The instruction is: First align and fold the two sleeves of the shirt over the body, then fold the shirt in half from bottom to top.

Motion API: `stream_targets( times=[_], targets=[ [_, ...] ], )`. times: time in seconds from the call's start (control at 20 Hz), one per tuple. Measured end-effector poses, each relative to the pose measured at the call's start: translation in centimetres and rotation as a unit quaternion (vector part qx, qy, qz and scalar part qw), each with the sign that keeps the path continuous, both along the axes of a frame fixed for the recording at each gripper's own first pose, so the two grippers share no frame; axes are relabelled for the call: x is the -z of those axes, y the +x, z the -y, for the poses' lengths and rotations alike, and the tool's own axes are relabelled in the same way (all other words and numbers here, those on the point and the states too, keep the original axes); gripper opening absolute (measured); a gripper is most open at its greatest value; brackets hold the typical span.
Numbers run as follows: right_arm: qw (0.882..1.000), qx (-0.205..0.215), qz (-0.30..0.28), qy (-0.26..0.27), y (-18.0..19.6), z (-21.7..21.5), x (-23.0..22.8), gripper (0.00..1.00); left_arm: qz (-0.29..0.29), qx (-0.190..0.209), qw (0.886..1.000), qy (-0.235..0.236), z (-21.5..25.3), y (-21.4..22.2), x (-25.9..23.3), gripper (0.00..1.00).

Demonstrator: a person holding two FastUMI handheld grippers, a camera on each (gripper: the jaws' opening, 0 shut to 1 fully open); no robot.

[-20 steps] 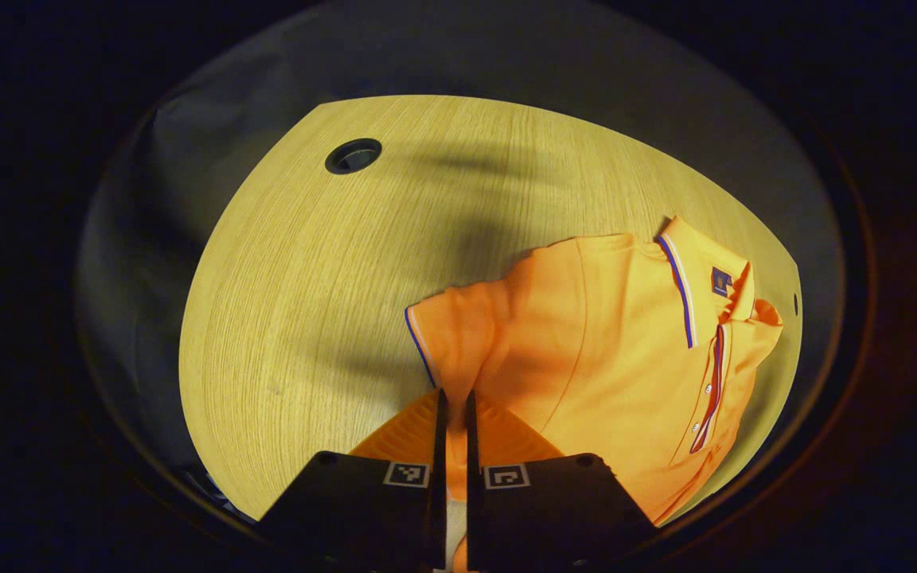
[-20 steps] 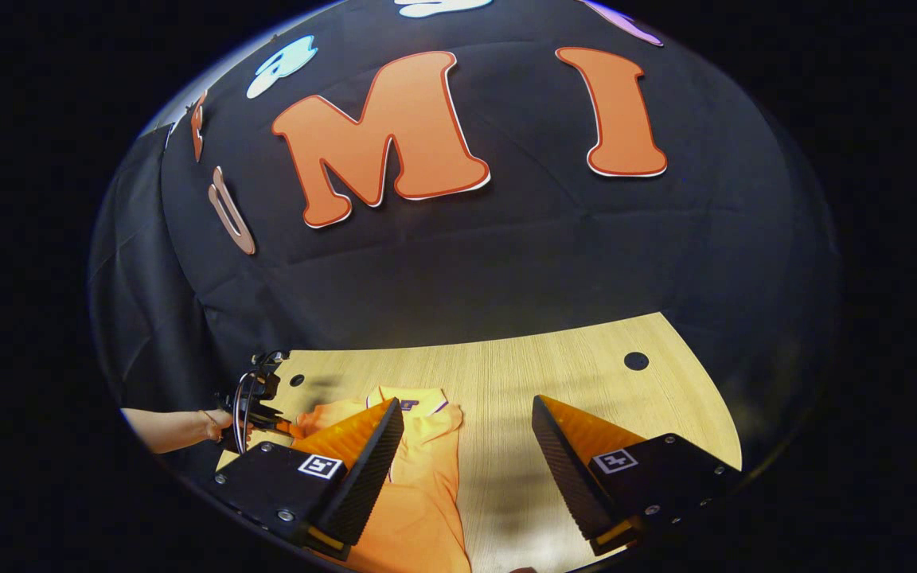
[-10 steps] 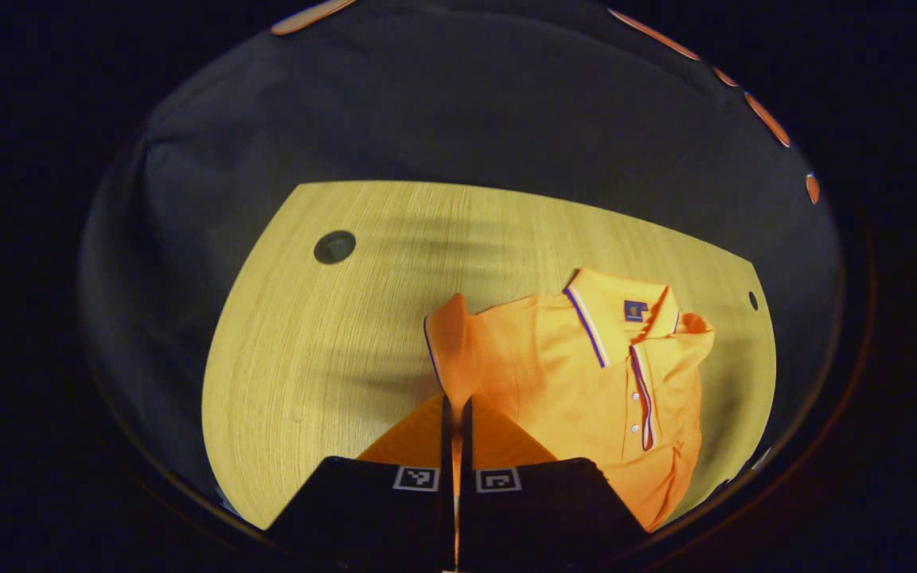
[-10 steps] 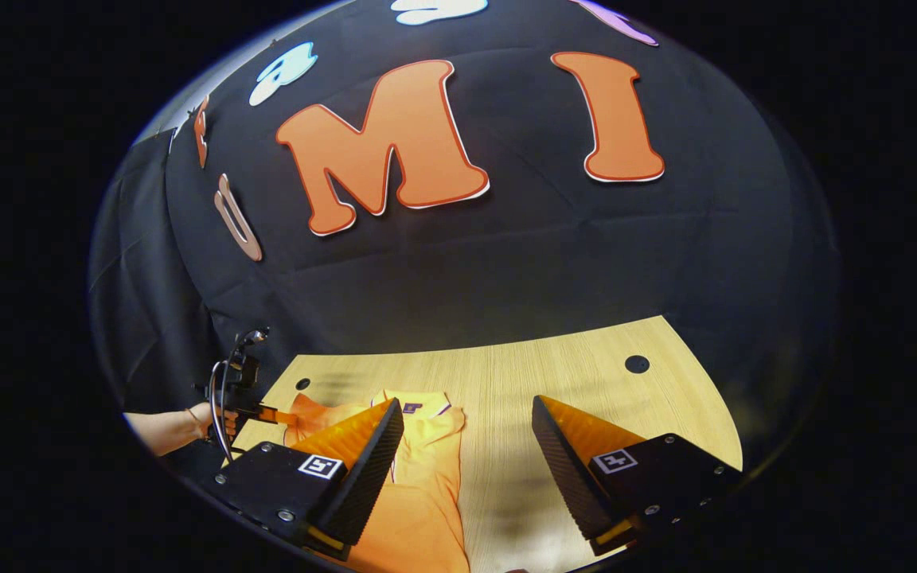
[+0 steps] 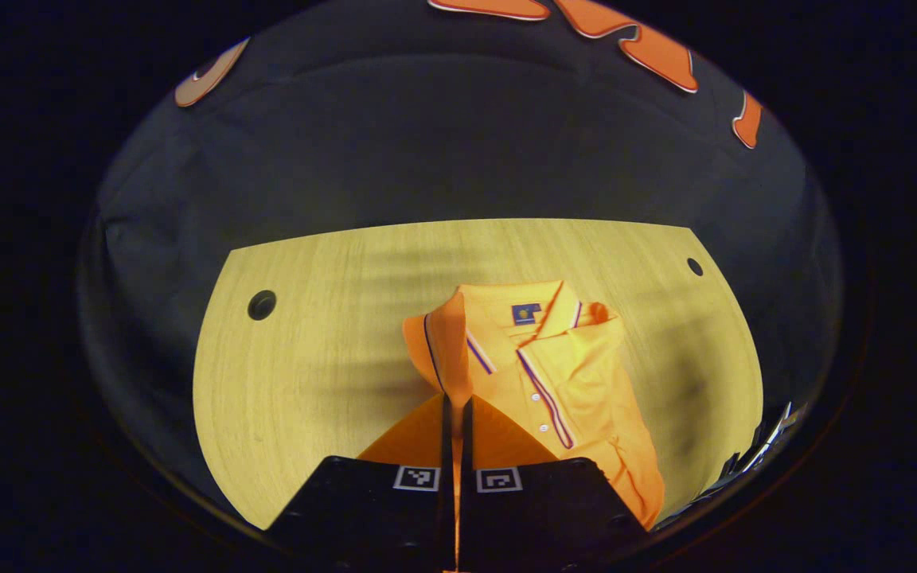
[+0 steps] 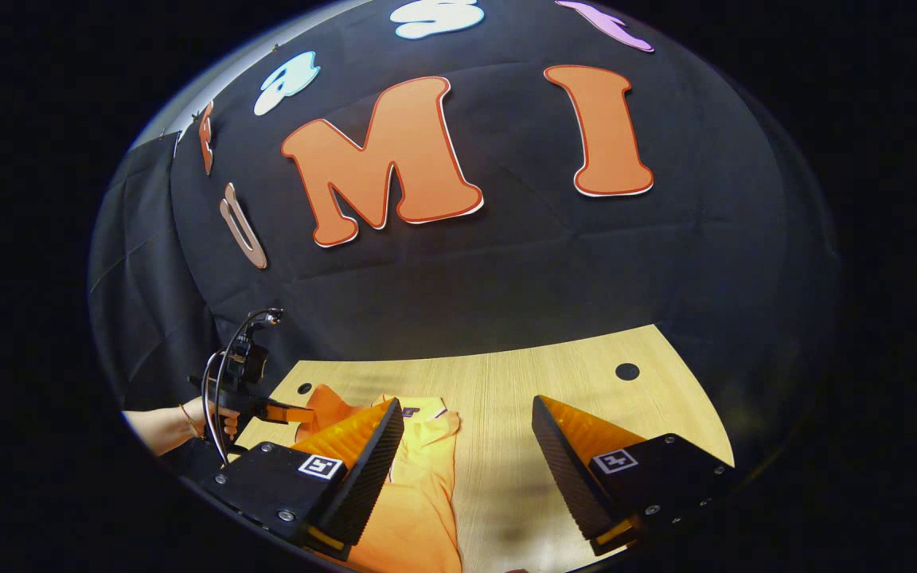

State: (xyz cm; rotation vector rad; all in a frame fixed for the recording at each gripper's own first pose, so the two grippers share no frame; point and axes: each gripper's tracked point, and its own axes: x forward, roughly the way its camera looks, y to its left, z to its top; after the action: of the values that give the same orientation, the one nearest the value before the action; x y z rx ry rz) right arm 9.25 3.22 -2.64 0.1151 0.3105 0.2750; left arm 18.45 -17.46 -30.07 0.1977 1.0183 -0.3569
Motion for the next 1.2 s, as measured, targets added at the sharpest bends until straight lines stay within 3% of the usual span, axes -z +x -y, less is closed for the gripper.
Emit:
stream_targets(
  times=[0.25, 0.55, 0.95, 1.15, 1.2],
  targets=[
    [1.0, 0.017, -0.001, -0.002, -0.6, 2.3, 0.4, 0.98, -0.029, 0.04, 0.999, -0.006, 6.0, -1.9, 2.0, 0.02],
    [0.999, 0.033, -0.013, -0.009, -1.1, 4.3, 1.5, 0.98, -0.058, 0.074, 0.996, 0.007, 9.7, -4.3, 5.8, 0.03],
    [0.999, 0.042, -0.027, -0.019, -1.5, 5.3, 2.7, 0.98, -0.098, 0.042, 0.994, 0.002, 10.3, -5.4, 9.4, 0.04],
    [0.998, 0.041, -0.032, -0.02, -1.2, 4.7, 3.1, 0.98, -0.115, 0.028, 0.993, -0.026, 10.2, -6.0, 9.6, 0.15],
    [0.998, 0.043, -0.032, -0.02, -1.0, 4.6, 3.0, 0.98, -0.12, 0.023, 0.992, -0.029, 10.1, -6.1, 9.8, 0.31]
  ],
)
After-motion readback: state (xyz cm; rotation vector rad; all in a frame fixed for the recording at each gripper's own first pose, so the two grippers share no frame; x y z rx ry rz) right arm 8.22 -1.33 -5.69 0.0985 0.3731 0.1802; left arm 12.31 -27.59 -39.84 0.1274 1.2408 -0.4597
